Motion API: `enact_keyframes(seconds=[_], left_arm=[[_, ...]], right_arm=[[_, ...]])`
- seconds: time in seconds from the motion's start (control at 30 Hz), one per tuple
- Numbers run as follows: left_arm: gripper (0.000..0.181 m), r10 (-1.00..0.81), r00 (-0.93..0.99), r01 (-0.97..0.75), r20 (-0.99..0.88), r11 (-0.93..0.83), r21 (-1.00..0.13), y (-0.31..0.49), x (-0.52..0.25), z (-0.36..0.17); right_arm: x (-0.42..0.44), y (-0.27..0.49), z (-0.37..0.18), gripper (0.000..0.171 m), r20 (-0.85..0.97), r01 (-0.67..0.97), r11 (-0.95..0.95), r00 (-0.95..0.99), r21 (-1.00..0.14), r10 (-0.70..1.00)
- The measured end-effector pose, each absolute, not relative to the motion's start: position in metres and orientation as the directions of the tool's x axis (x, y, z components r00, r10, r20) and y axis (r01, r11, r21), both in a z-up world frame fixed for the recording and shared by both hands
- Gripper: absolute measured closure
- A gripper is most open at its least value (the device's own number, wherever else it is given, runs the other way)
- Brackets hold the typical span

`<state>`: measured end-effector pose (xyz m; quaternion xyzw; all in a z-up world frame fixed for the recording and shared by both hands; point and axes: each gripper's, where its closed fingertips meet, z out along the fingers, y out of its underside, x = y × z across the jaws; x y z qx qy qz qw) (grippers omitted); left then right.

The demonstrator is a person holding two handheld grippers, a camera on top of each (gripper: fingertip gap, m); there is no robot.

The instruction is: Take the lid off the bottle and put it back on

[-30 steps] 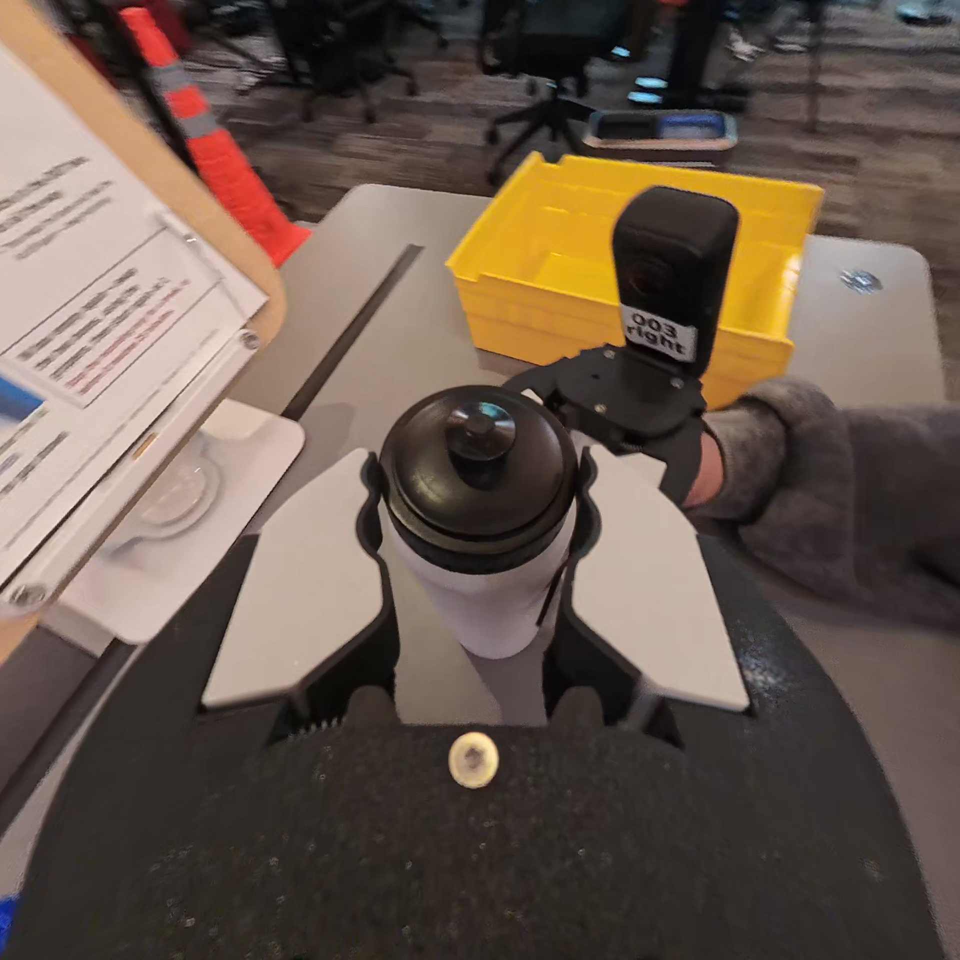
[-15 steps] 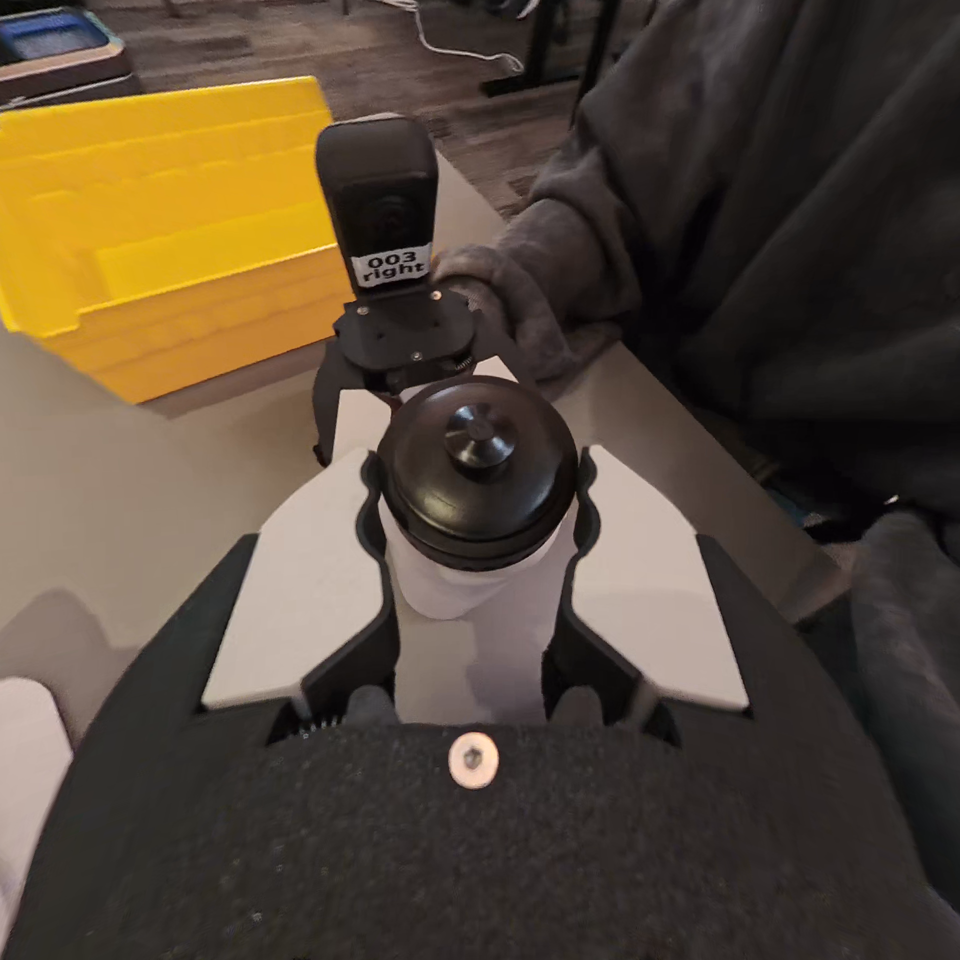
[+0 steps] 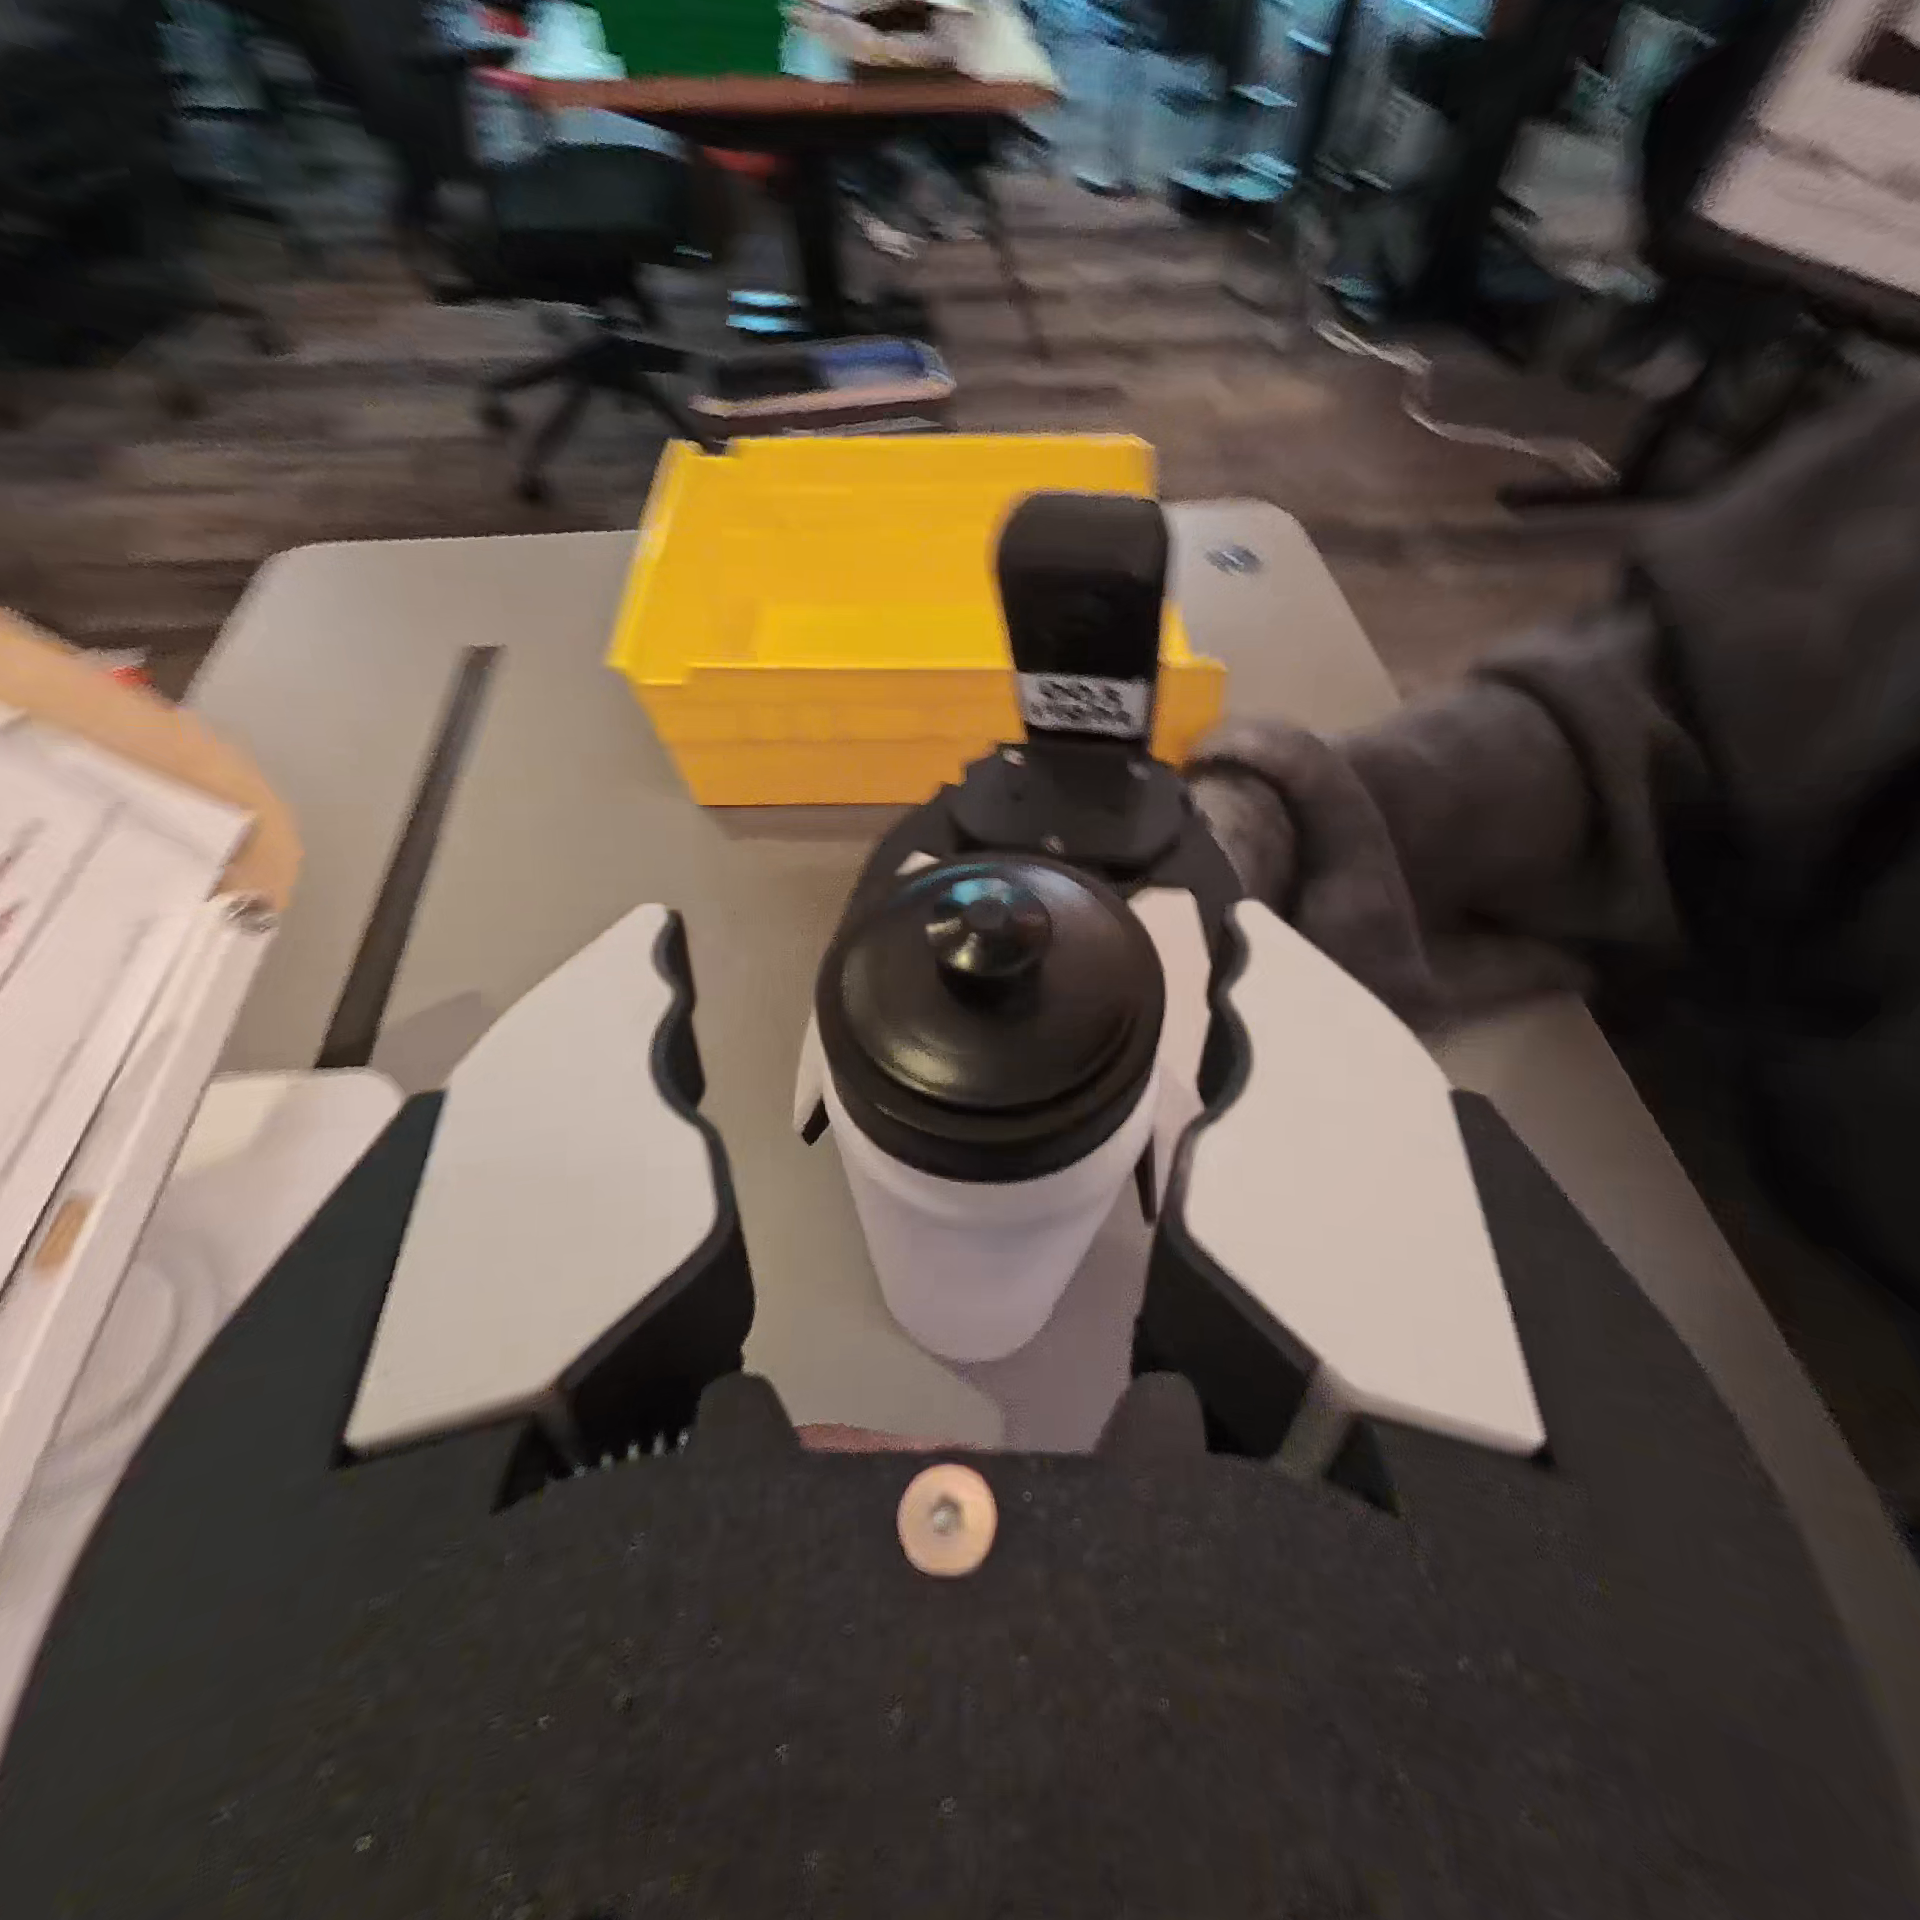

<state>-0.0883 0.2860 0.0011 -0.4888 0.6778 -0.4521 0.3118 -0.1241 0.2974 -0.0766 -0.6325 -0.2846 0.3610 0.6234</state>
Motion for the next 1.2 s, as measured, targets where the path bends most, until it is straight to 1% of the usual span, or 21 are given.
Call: enact_keyframes(seconds=[0.07, 0.13, 0.17, 0.23, 0.3, 0.37, 0.4, 0.43, 0.5, 0.73, 0.83, 0.97, 1.07, 1.2], left_arm=[[0.087, -0.993, -0.103, -0.368, 0.052, -0.01, -0.93, 0.293, -0.084, 0.0], [0.088, -0.996, 0.051, -0.351, 0.072, -0.086, -0.932, 0.289, -0.083, -0.007], [0.085, -0.991, 0.116, -0.34, 0.06, -0.096, -0.936, 0.286, -0.082, -0.01], [0.086, -0.975, 0.219, -0.335, 0.025, -0.099, -0.937, 0.281, -0.081, -0.015], [0.081, -0.951, 0.309, -0.33, 0.004, -0.111, -0.937, 0.282, -0.079, -0.018], [0.094, -0.912, 0.41, -0.315, -0.013, -0.129, -0.94, 0.29, -0.08, -0.017], [0.104, -0.895, 0.446, -0.306, -0.013, -0.139, -0.942, 0.294, -0.081, -0.016], [0.106, -0.884, 0.468, -0.294, -0.004, -0.151, -0.944, 0.296, -0.082, -0.016], [0.106, -0.866, 0.5, -0.272, 0.01, -0.168, -0.948, 0.297, -0.083, -0.015], [0.106, -0.766, 0.641, -0.224, -0.05, -0.124, -0.967, 0.3, -0.085, -0.014], [0.106, -0.783, 0.617, -0.252, -0.078, -0.102, -0.962, 0.299, -0.082, -0.014], [0.106, -0.886, 0.455, -0.292, -0.087, -0.056, -0.955, 0.295, -0.078, -0.015], [0.106, -0.954, 0.285, -0.32, -0.092, -0.004, -0.947, 0.289, -0.079, -0.016], [0.106, -0.997, -0.002, -0.339, -0.072, 0.068, -0.938, 0.28, -0.079, -0.017]], right_arm=[[-0.124, 0.298, -0.077, 0.085, -0.1, -0.089, -0.059, 0.582, -0.994, 0.807], [-0.125, 0.298, -0.076, 0.085, -0.1, -0.092, -0.056, 0.585, -0.994, 0.805], [-0.125, 0.298, -0.076, 0.085, -0.1, -0.094, -0.055, 0.587, -0.994, 0.804], [-0.125, 0.298, -0.076, 0.085, -0.099, -0.095, -0.053, 0.59, -0.994, 0.801], [-0.125, 0.298, -0.076, 0.085, -0.099, -0.096, -0.052, 0.592, -0.994, 0.8], [-0.125, 0.298, -0.076, 0.085, -0.098, -0.096, -0.05, 0.591, -0.994, 0.801], [-0.125, 0.298, -0.076, 0.085, -0.097, -0.097, -0.049, 0.588, -0.994, 0.803], [-0.125, 0.298, -0.076, 0.085, -0.098, -0.097, -0.05, 0.588, -0.994, 0.803], [-0.125, 0.298, -0.076, 0.085, -0.099, -0.101, -0.048, 0.589, -0.994, 0.802], [-0.126, 0.298, -0.076, 0.085, -0.099, -0.098, -0.05, 0.59, -0.994, 0.802], [-0.124, 0.297, -0.076, 0.085, -0.098, -0.099, -0.049, 0.592, -0.994, 0.8], [-0.122, 0.298, -0.076, 0.085, -0.1, -0.101, -0.049, 0.598, -0.994, 0.795], [-0.123, 0.298, -0.076, 0.085, -0.106, -0.11, -0.052, 0.583, -0.993, 0.805], [-0.124, 0.295, -0.076, 0.085, -0.109, -0.105, -0.06, 0.562, -0.993, 0.82]])
